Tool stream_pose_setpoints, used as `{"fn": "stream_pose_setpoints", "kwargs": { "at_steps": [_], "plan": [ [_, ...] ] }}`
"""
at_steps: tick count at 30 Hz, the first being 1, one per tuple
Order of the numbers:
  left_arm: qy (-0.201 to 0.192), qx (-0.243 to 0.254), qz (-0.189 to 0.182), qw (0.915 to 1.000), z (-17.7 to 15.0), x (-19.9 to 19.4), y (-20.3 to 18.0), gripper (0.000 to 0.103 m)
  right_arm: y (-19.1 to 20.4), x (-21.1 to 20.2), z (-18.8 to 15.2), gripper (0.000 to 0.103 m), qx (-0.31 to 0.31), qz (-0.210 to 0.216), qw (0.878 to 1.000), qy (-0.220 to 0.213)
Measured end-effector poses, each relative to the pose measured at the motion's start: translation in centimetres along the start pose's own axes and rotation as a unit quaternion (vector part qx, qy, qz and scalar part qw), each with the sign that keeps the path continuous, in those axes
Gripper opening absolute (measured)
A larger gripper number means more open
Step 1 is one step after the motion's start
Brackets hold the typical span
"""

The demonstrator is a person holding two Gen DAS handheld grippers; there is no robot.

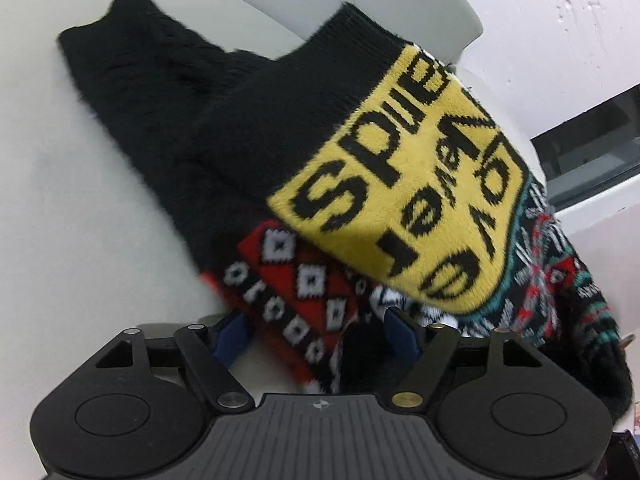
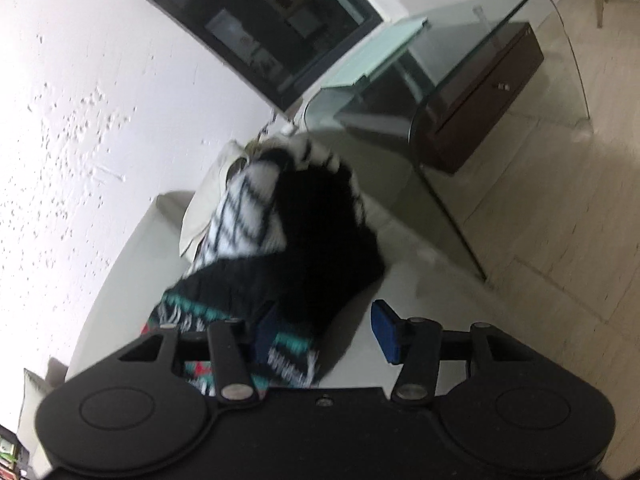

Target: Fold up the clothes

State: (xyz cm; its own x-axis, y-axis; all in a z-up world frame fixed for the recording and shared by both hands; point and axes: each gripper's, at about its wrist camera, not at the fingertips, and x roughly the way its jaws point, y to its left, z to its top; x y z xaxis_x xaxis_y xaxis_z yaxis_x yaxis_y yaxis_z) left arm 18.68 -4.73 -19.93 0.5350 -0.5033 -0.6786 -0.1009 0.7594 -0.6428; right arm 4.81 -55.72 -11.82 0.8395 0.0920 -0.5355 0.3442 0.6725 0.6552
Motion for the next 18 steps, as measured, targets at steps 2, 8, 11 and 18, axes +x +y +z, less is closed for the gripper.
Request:
{"fn": "stream_pose_setpoints", "kwargs": {
  "at_steps": [2,8,11,18],
  "plan": [
    [-0.004,0.005,0.012,0.9999,0.5,0.8,-0.8,0.067,0.3,0.6,0.4,0.051,-0.016,0.001,1.0,0.0],
    [-0.015,0.053,0.046,0.9974,1.7,0.4,-2.4,0.016,2.9,2.9,1.4,0.072,-0.071,0.033,0.997,-0.015],
    [-0.054,0.078,0.047,0.9944,2.9,-2.8,-3.4,0.015,4.7,4.8,2.0,0.026,-0.065,0.033,0.997,0.001],
    [-0.201,0.17,0.088,0.9607,7.0,-17.6,-5.2,0.0,11.9,4.4,1.6,0.021,0.041,0.111,0.991,0.064]
  ]
}}
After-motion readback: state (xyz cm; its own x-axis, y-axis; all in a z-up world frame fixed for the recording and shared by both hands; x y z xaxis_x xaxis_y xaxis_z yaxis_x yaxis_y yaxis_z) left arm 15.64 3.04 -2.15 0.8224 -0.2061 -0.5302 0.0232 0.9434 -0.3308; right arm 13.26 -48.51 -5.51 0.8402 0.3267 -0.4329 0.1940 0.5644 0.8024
